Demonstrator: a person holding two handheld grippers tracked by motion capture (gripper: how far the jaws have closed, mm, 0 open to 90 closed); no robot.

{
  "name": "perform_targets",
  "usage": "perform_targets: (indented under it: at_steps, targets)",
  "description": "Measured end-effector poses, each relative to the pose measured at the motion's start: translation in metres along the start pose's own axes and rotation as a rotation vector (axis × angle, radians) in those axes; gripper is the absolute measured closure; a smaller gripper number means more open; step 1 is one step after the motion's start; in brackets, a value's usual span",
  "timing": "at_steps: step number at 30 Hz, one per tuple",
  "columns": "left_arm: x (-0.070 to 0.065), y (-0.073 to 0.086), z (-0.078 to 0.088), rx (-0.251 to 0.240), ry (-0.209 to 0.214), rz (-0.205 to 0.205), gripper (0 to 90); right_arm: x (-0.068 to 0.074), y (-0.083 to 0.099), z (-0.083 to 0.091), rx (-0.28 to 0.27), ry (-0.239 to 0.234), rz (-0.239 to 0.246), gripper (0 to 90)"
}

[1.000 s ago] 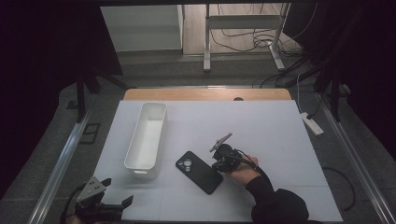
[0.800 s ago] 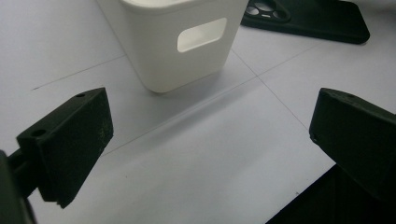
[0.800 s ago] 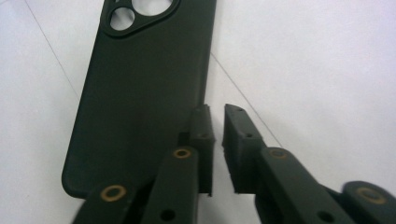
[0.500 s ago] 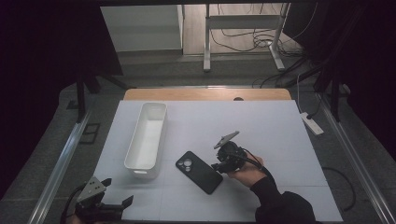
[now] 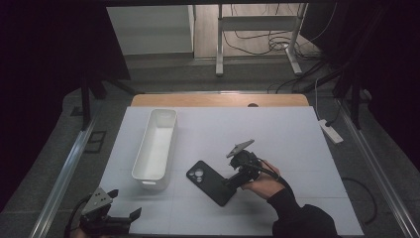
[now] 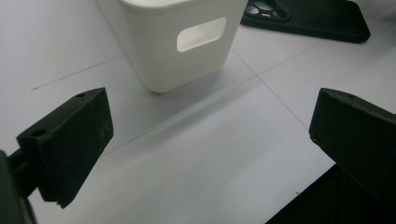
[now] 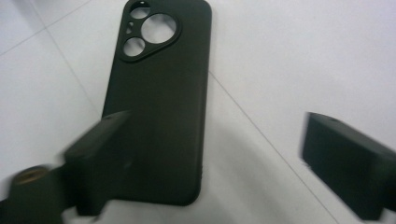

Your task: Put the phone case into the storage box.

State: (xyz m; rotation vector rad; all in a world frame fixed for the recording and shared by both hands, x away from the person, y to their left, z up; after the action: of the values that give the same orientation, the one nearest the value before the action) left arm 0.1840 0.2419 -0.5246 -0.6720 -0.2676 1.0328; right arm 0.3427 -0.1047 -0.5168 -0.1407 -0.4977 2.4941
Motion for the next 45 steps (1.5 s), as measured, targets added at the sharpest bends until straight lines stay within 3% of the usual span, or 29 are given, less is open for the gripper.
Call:
perform_targets:
  at_steps: [2, 8, 14, 32, 45]
  targets:
    - [0.000, 0.000, 0.000, 0.000, 0.000, 0.000, 0.5, 0.000, 0.000, -0.001, 0.008, 0.013, 0.000, 0.2]
    - [0.000, 0.000, 0.000, 0.001, 0.000, 0.000, 0.5, 0.003, 0.000, -0.003, 0.016, -0.006, 0.002, 0.0]
    - [0.000, 0.000, 0.000, 0.001, 0.000, -0.001, 0.5, 0.013, -0.003, -0.008, 0.029, -0.038, -0.028, 0.0]
    - [0.000, 0.000, 0.000, 0.002, 0.002, -0.003, 0.5, 0.044, -0.018, -0.028, 0.032, -0.056, 0.016, 0.0]
    - [0.000, 0.000, 0.000, 0.002, 0.003, -0.004, 0.5, 0.045, -0.013, -0.047, 0.066, -0.038, 0.024, 0.0]
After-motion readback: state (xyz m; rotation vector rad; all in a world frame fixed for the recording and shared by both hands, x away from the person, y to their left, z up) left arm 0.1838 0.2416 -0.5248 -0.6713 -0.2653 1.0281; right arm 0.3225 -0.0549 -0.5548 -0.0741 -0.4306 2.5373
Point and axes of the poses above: each handheld gripper's, and its own axes: z roughly backward along the jaws, y roughly out of its underside, x roughly to its left, the point moved 5 cm from there along -z, roughly forward along the jaws, and after that the axes turned 10 degrees about x, right-handed, at the moved point
